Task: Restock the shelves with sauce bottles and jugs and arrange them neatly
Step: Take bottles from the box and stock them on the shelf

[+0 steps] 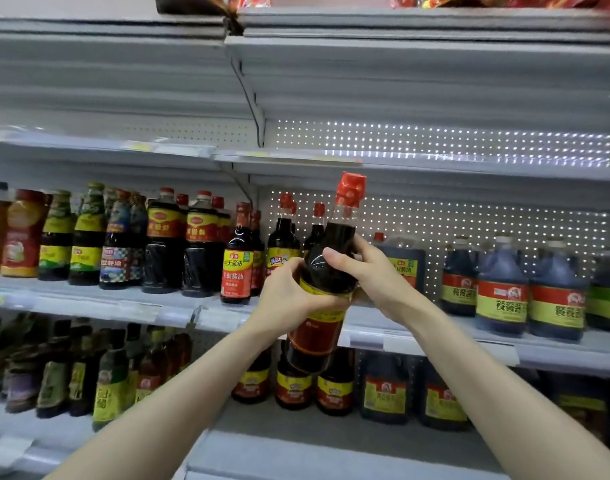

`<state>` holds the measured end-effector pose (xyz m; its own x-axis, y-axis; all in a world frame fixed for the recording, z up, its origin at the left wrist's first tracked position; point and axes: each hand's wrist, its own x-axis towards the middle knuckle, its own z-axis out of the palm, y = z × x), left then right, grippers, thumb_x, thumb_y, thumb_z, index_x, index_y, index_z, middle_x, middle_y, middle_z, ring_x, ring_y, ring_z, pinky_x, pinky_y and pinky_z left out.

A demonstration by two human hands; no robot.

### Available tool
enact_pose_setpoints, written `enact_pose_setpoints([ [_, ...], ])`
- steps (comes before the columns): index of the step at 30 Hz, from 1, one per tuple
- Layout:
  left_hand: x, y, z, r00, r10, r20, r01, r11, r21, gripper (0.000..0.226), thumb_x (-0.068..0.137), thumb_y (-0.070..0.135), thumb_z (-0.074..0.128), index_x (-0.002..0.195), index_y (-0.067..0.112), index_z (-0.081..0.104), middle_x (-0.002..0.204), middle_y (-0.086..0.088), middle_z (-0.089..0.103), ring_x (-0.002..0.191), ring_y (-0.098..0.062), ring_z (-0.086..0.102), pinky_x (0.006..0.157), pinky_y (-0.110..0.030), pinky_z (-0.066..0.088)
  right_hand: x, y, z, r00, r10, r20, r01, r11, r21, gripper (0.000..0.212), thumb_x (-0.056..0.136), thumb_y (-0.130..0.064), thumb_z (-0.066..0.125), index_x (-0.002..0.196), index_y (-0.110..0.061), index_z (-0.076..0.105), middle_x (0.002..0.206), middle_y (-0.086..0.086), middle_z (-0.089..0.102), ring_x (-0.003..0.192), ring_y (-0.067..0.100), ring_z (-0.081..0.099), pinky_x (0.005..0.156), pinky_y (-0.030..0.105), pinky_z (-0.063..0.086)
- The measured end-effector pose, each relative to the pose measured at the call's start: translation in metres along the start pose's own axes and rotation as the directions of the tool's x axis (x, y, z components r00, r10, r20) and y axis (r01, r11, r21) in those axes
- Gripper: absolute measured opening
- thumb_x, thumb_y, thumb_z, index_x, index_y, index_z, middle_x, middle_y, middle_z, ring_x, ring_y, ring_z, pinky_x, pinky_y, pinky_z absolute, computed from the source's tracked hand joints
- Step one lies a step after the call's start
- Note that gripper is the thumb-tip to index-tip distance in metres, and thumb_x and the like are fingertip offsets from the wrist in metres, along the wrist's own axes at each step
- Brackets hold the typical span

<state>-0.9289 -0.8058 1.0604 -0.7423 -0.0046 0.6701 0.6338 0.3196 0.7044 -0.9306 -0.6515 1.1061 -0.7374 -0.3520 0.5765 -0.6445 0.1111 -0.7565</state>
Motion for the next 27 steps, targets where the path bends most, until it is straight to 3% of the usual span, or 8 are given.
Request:
enact_pose_setpoints([
  [5,0.036,-0.027,-0.034,0.984,0.036,0.176,-0.019,0.995,-0.097,0.061,0.067,0.023,0.086,0.118,0.034,0.054,0.108,0.014,0.067,0.096,0.003,0.064,0.083,-0.021,0.048,0.041,0.009,0.026,0.990,-0.092,-0.108,0.092,0.996,0.002,0.017,0.091,-0.023,0.065,0.107,-0.028,0.061,0.107,-0.003,0.071,0.100,0.011,0.068,0.085,0.025,0.052],
  [8,0.059,-0.056,-0.049,0.959,0.079,0.274,-0.044,0.990,-0.131,0.072,0.072,0.017,0.083,0.130,0.037,0.046,0.116,0.013,0.065,0.106,-0.004,0.063,0.092,-0.028,0.049,0.066,0.019,0.037,0.983,-0.108,-0.150,0.107,0.994,-0.013,0.016,0.092,-0.020,0.064,0.106,-0.026,0.061,0.106,-0.001,0.072,0.099,0.011,0.068,0.085,0.023,0.052],
  [19,0.140,-0.114,-0.036,0.986,0.111,0.125,-0.085,0.976,-0.201,0.066,0.063,0.014,0.088,0.119,0.026,0.057,0.104,0.005,0.070,0.097,-0.008,0.066,0.087,-0.030,0.054,0.143,0.049,0.034,0.971,-0.099,-0.216,0.072,0.989,-0.132,0.018,0.091,-0.021,0.065,0.109,-0.023,0.063,0.109,0.001,0.071,0.102,0.011,0.066,0.084,0.019,0.050],
  [23,0.160,-0.132,-0.020,0.990,0.071,0.123,-0.044,0.976,-0.216,0.065,0.062,0.015,0.089,0.118,0.024,0.059,0.103,0.005,0.072,0.098,-0.009,0.067,0.092,-0.038,0.054,0.167,0.073,0.020,0.970,-0.039,-0.238,0.007,0.991,-0.133,0.019,0.090,-0.024,0.066,0.109,-0.020,0.063,0.111,0.004,0.070,0.106,0.016,0.065,0.094,0.031,0.051],
  [27,0.174,-0.144,-0.007,0.993,0.017,0.120,0.007,0.980,-0.199,0.077,0.050,0.041,0.091,0.119,0.025,0.060,0.102,0.007,0.073,0.102,-0.013,0.066,0.092,-0.043,0.053,0.188,0.091,0.008,0.962,0.009,-0.272,-0.050,0.989,-0.143,0.045,0.084,-0.036,0.072,0.121,-0.016,0.056,0.118,0.003,0.065,0.109,0.017,0.063,0.100,0.041,0.049],
])
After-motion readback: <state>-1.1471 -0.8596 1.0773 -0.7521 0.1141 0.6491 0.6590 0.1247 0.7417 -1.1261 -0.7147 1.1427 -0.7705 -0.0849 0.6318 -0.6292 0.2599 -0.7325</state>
